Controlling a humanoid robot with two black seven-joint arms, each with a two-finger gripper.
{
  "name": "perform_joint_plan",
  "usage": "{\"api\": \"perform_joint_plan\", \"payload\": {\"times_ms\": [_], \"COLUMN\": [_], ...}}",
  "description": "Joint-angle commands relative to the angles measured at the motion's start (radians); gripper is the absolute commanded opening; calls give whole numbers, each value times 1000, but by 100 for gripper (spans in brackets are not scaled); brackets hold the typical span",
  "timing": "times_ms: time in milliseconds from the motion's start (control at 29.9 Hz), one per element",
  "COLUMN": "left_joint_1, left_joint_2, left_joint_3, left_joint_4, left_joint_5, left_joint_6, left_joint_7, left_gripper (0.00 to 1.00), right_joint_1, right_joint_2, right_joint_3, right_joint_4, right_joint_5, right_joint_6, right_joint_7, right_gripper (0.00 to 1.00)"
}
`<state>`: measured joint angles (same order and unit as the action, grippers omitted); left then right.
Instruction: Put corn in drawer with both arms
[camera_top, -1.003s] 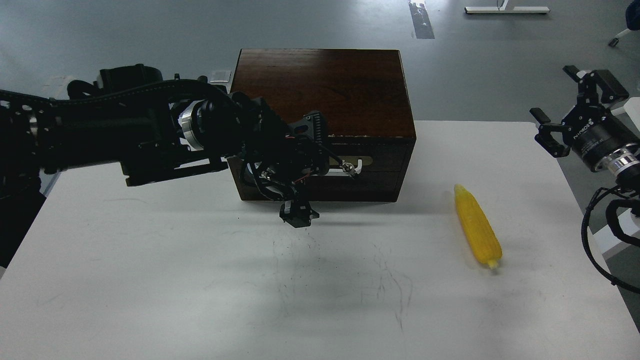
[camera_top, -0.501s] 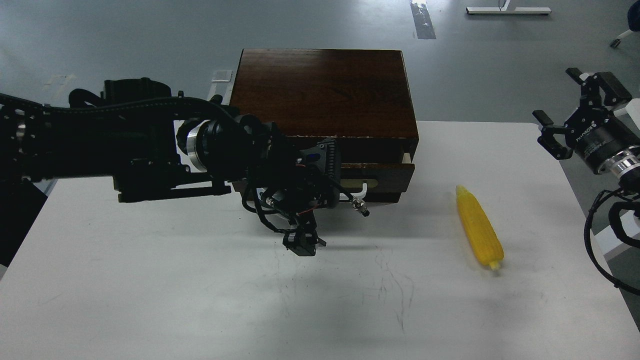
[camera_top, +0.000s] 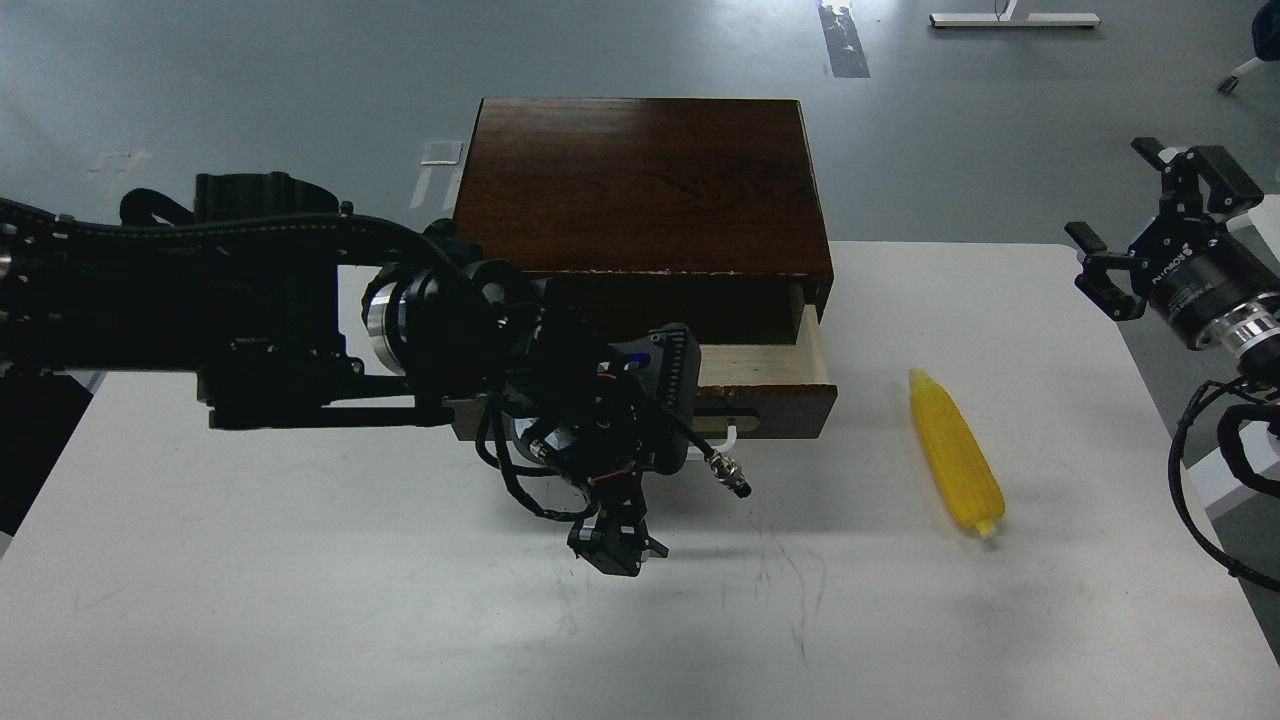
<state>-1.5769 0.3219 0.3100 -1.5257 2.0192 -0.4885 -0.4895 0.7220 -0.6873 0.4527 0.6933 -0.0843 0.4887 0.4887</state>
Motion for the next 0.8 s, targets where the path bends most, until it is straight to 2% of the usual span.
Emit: {"api": "perform_joint_plan", "payload": {"times_ms": [0,267,468,669,769], "left_joint_1": [-14,-40,-43,-40,-31], "left_joint_2": [3,26,92,201,273], "left_joint_3": [0,-14,-121,-317,-382], "left_joint_4": [9,4,-40,-34,18], "left_joint_5": [1,1,-68,-422,-604], "left_joint_6": [0,0,0,0,0], "left_joint_7": [1,1,1,1,1], "left_gripper": [98,98,98,98,98], "right_joint_1": [-1,-1,-1,-1,-3], "right_joint_2": [0,0,-23,-49,-63], "right_joint_3": [0,1,1,0,0], "right_joint_4": [0,2,6,9,15], "right_joint_5": [0,0,0,1,1], "right_joint_6": [0,0,0,0,0], "right_joint_7": [0,0,0,0,0], "right_gripper": [100,100,100,100,100]}}
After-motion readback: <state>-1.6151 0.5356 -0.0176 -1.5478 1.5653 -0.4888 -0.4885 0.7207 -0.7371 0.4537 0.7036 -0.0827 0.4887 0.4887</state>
